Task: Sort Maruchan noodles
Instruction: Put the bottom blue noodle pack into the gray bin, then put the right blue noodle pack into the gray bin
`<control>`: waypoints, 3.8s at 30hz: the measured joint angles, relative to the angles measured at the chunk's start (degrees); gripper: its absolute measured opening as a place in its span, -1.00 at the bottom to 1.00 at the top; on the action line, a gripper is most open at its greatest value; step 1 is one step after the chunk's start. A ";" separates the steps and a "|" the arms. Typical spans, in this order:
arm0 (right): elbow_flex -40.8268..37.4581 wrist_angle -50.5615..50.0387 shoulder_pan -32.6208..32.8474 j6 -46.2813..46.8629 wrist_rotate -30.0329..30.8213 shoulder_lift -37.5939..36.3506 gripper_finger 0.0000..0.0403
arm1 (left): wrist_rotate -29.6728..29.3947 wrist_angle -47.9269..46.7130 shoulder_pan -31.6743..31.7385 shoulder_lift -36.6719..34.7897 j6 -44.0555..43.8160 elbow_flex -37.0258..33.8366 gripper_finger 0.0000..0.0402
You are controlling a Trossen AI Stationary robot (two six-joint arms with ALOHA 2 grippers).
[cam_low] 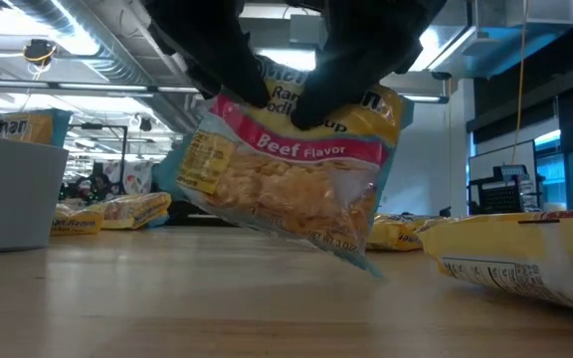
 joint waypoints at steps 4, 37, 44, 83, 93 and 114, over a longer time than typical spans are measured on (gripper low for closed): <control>0.17 -3.84 1.19 1.19 1.10 -2.66 -0.23 | -2.39 -2.15 -0.80 -1.21 0.43 0.18 -0.55; -14.66 9.31 9.09 5.42 10.54 -9.50 -0.19 | -16.73 -59.59 -31.33 -35.38 -30.79 0.07 -0.77; -14.97 12.29 8.74 6.05 10.56 -9.50 -0.20 | -17.35 -57.69 -36.29 -35.31 -35.07 -4.65 -0.77; -14.86 14.51 8.85 6.03 10.13 -8.67 -0.20 | -29.49 -32.63 -30.79 -35.31 -38.54 -34.55 -0.37; -14.87 14.71 8.85 5.84 9.85 -8.28 -0.20 | -27.63 -39.30 -28.37 -35.50 -38.47 -27.77 -0.08; -14.91 -2.59 -1.96 1.25 8.32 -13.01 -0.20 | -23.52 -44.38 -7.79 -38.65 -28.98 -16.91 -0.08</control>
